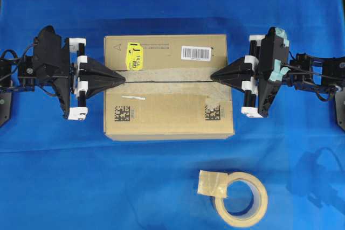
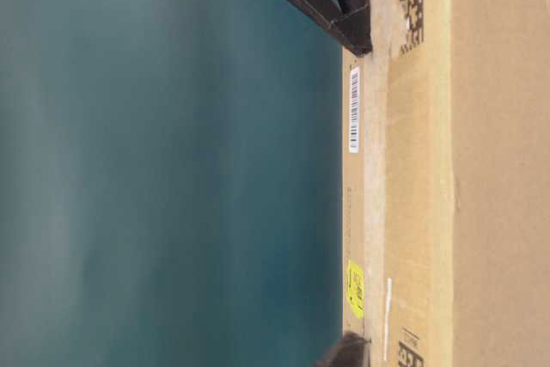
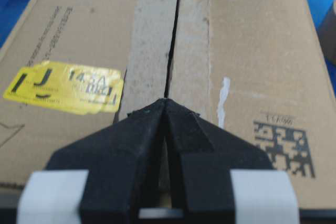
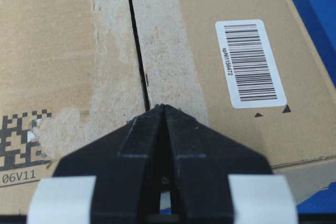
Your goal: Close the cardboard box.
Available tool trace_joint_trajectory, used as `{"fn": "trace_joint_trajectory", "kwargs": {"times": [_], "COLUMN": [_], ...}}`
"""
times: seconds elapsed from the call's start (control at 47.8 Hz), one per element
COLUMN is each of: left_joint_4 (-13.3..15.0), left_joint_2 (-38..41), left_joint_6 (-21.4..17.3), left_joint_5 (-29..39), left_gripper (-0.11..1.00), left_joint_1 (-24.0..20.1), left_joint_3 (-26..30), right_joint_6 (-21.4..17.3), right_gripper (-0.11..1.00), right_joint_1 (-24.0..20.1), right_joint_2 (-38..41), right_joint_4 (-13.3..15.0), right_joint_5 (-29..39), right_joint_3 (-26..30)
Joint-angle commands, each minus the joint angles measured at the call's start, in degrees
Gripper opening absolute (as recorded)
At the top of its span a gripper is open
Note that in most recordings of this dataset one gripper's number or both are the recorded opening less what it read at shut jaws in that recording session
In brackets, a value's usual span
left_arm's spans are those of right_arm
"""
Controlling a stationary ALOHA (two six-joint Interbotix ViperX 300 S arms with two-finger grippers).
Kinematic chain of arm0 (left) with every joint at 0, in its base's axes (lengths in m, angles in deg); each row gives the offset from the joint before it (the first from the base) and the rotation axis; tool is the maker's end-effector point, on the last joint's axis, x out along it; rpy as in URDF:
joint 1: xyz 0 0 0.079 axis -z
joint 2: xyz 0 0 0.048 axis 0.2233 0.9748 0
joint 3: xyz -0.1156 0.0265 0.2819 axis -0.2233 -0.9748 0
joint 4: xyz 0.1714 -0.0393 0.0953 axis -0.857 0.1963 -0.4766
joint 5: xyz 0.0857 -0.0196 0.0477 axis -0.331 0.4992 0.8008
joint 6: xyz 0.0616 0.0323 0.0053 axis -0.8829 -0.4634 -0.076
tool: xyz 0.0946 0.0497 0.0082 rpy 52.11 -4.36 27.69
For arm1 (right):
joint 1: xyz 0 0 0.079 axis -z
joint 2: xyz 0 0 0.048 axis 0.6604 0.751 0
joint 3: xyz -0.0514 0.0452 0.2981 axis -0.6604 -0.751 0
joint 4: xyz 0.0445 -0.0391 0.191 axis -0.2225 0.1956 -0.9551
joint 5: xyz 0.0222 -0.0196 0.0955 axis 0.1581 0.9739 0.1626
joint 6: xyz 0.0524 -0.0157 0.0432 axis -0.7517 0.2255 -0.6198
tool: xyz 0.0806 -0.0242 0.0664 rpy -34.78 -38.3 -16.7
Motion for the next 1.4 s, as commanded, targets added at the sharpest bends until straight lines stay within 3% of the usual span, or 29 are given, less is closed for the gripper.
{"fn": "trace_joint_trajectory", "kwargs": {"times": [0.0,0.461,1.382], "left_joint_4": [0.0,0.1,0.1], "left_joint_2": [0.8,4.7,4.7], "left_joint_6": [-0.3,-0.3,-0.1], "left_joint_5": [-0.6,-0.5,0.6], "left_gripper": [0.00,0.00,0.00], "left_joint_1": [0.1,0.2,0.1], "left_joint_3": [0.2,0.7,0.7], "right_joint_6": [0.0,0.1,0.1], "right_gripper": [0.00,0.00,0.00], "right_joint_1": [-0.3,-0.8,-1.3], "right_joint_2": [-0.3,-0.3,-0.3], "right_joint_4": [0.0,0.0,0.0], "right_joint_5": [-0.7,-0.9,-1.0], "right_joint_3": [0.4,0.4,0.3]}}
